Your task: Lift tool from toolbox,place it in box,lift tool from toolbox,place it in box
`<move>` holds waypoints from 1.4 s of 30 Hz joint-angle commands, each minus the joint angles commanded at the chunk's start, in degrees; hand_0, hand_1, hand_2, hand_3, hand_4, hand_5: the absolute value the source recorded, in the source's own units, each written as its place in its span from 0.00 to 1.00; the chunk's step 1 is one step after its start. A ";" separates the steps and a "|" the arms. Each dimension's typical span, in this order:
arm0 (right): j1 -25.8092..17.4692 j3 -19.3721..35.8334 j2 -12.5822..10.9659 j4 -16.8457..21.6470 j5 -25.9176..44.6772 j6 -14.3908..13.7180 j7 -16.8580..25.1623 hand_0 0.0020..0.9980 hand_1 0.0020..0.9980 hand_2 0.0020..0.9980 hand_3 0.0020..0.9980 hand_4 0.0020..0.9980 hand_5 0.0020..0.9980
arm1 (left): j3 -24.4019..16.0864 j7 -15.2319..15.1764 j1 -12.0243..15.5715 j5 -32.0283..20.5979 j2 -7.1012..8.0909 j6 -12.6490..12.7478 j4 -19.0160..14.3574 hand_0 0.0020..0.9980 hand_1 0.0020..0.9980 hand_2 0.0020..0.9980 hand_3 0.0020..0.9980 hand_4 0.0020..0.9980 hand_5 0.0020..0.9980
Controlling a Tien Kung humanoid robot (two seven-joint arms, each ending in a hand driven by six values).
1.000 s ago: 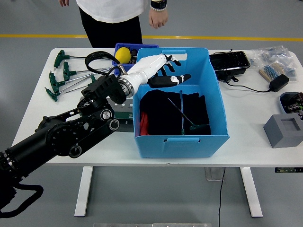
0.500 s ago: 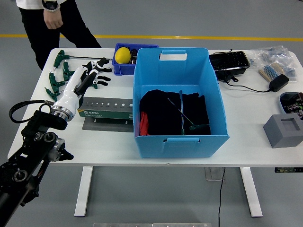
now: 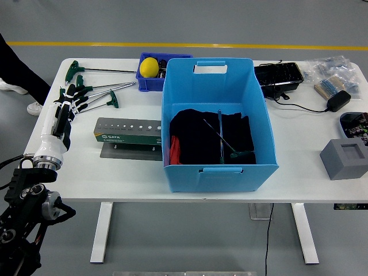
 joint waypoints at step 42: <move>0.51 1.77 0.04 0.00 -1.85 -0.05 -0.53 0.62 0.59 0.67 0.57 0.82 0.69 | -8.94 11.87 1.68 4.58 1.33 -8.97 -7.20 0.77 0.79 0.81 0.75 0.88 0.86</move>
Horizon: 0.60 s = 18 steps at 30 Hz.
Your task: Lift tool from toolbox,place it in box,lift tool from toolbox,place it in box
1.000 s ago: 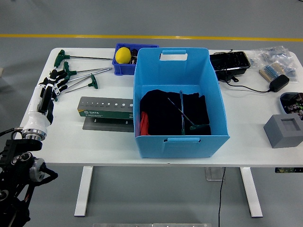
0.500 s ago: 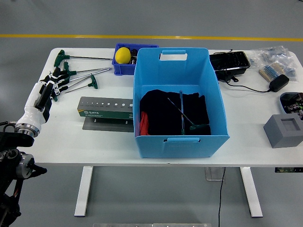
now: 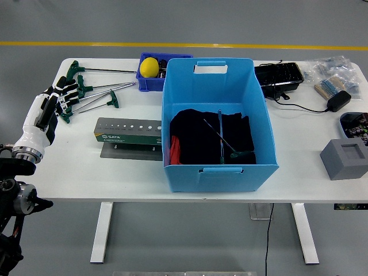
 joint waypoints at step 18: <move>-0.43 -0.57 0.14 0.00 -0.07 0.08 -0.19 0.62 0.59 0.67 0.57 0.82 0.69 | 0.92 0.10 0.45 1.58 0.23 -0.02 0.75 0.76 0.78 0.81 0.75 0.88 0.85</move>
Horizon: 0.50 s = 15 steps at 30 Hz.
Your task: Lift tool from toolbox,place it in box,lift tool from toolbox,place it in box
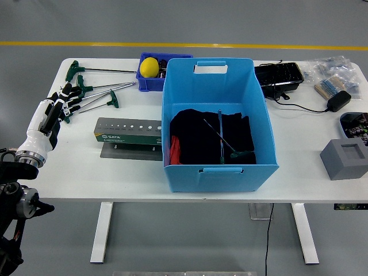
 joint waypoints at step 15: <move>0.28 -0.97 -0.06 0.00 1.18 0.05 0.27 0.62 0.59 0.68 0.57 0.82 0.69 | 0.51 0.32 -0.37 0.72 -0.01 -0.22 0.59 0.76 0.78 0.81 0.75 0.88 0.85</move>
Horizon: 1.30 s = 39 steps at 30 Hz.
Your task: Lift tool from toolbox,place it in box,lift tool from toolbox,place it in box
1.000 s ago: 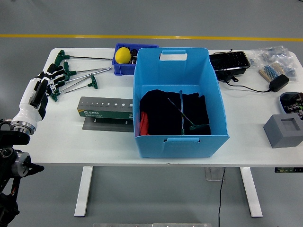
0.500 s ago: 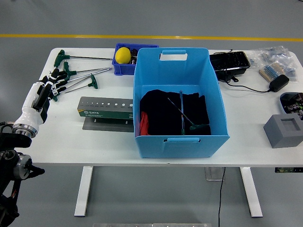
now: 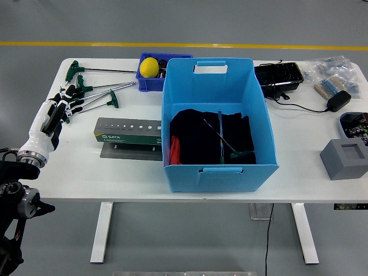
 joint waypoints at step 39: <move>0.92 -1.32 -0.53 0.00 1.52 0.21 0.32 0.62 0.59 0.67 0.57 0.82 0.69 | -1.17 0.25 -0.50 0.27 -0.32 0.01 0.46 0.76 0.78 0.81 0.75 0.88 0.86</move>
